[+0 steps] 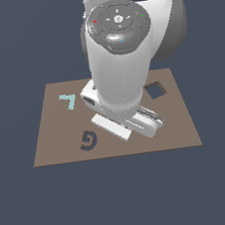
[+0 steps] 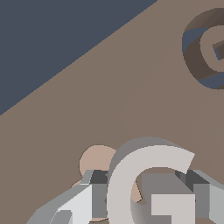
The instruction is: Insert a designated object into the corresponding slot on a board.
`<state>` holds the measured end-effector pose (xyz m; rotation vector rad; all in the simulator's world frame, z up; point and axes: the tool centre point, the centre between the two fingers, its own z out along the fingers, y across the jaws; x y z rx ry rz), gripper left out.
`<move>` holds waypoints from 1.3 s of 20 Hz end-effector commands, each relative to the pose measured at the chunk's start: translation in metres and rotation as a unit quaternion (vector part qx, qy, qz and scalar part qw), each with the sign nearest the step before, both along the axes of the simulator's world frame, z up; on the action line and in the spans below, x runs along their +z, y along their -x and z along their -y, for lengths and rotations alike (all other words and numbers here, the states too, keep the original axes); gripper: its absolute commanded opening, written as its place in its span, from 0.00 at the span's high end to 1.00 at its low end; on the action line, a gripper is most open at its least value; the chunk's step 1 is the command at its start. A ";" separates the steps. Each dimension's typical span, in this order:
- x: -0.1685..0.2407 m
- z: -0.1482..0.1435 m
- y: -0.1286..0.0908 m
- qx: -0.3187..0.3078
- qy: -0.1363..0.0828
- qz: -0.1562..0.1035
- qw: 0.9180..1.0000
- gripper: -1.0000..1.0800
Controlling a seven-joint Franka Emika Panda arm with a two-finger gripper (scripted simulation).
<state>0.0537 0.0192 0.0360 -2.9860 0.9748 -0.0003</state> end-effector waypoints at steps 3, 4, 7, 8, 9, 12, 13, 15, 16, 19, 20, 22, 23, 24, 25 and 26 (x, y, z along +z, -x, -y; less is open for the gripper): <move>0.001 0.031 -0.006 0.057 0.000 0.000 0.998 1.00; 0.002 0.037 -0.008 0.068 0.000 0.000 0.998 1.00; 0.002 0.054 -0.014 0.100 0.000 0.000 0.995 1.00; 0.003 0.059 -0.016 0.109 0.000 0.000 0.994 1.00; 0.003 0.064 -0.018 0.118 0.000 0.000 0.993 1.00; 0.003 0.076 -0.024 0.142 0.000 0.000 0.990 1.00; 0.003 0.079 -0.026 0.149 0.000 0.000 0.989 1.00; 0.004 0.085 -0.030 0.162 0.000 0.000 0.987 1.00; 0.004 0.088 -0.031 0.167 0.000 0.000 0.986 1.00; 0.004 0.094 -0.036 0.181 0.000 0.000 0.984 1.00; 0.004 0.096 -0.037 0.184 0.000 0.000 0.983 1.00; 0.004 0.098 -0.039 0.189 0.000 0.000 0.982 1.00; 0.004 0.099 -0.040 0.191 0.000 0.000 0.982 1.00; 0.004 0.100 -0.040 0.192 0.000 0.000 0.981 1.00; 0.004 0.100 -0.040 0.193 0.000 0.000 0.981 1.00; 0.004 0.100 -0.040 0.193 0.000 0.000 0.981 1.00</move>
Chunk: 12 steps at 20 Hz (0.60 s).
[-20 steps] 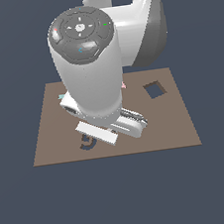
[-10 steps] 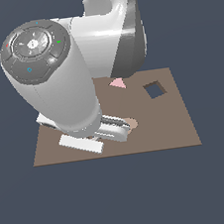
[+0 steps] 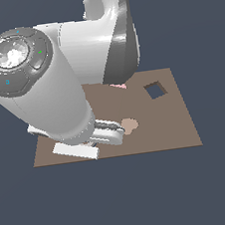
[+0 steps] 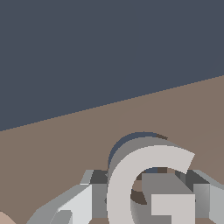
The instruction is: Insert a designated object into the corresponding slot on a board.
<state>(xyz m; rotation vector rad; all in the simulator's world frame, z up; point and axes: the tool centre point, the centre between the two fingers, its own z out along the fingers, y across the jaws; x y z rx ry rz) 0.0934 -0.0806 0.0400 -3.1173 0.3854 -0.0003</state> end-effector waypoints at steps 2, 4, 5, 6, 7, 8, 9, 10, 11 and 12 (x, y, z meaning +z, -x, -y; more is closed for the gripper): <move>0.000 0.000 0.000 0.000 0.000 0.000 1.000 1.00; -0.004 0.000 0.000 0.001 0.000 0.000 1.000 1.00; -0.006 0.000 -0.001 0.002 0.000 0.000 1.000 1.00; -0.008 0.000 -0.001 0.002 0.000 0.000 1.000 1.00; -0.009 0.000 -0.001 0.002 0.000 0.000 1.000 1.00; -0.010 0.000 -0.001 0.002 0.000 0.000 1.000 1.00; -0.010 0.000 -0.001 0.002 0.000 0.000 1.000 0.04; -0.010 0.000 -0.001 0.002 0.000 0.000 1.000 0.04; -0.010 0.000 -0.001 0.002 0.000 0.000 1.000 0.04; -0.010 0.000 -0.001 0.002 0.000 0.000 1.000 0.04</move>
